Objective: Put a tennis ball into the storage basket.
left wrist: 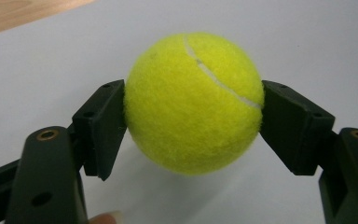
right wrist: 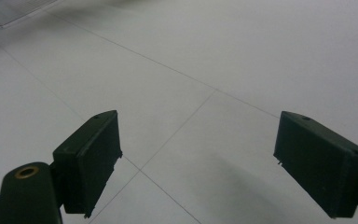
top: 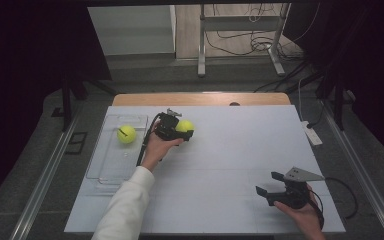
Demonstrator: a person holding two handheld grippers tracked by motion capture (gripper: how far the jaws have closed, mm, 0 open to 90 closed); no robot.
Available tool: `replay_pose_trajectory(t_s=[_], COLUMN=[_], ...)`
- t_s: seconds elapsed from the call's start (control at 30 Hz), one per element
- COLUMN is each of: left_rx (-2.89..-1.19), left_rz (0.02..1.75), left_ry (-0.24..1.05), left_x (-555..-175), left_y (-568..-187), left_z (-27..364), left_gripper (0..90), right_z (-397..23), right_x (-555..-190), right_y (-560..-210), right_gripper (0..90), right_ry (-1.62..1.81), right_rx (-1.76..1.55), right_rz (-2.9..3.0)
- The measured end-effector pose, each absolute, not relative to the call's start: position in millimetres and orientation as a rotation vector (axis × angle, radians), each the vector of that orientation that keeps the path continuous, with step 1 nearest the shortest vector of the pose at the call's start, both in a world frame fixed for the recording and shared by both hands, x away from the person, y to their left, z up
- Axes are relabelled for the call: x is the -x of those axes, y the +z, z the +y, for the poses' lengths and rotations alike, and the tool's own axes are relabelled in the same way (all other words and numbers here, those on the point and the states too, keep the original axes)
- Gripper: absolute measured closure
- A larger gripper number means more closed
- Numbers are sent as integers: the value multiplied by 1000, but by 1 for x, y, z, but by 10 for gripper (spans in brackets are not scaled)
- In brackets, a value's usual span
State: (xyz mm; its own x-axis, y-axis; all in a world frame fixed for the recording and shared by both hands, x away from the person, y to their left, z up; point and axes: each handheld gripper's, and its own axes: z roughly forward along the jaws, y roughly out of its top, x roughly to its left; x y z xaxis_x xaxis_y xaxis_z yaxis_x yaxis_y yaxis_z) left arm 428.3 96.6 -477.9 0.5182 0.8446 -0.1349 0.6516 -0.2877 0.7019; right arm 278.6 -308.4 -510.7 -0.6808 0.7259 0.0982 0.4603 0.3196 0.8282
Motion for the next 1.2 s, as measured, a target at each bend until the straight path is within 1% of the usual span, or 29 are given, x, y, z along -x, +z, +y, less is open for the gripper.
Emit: replay_pose_trajectory(t_s=[0.13,0.43,1.2], left_rx=[-2014,-1976,-1935], left_rz=[1206,1190,1149], left_ry=[365,363,354], left_x=[-423,-413,-401], left_y=[-476,-470,-459], left_z=[102,110,112], left_gripper=[274,274,274], right_z=[-308,-308,-308], right_x=[-279,-278,-279], right_y=[-511,-511,-511], right_gripper=[147,148,148], right_ry=[1293,1287,1288], right_rx=[-1068,-1068,-1069], right_rz=[2298,2298,2298])
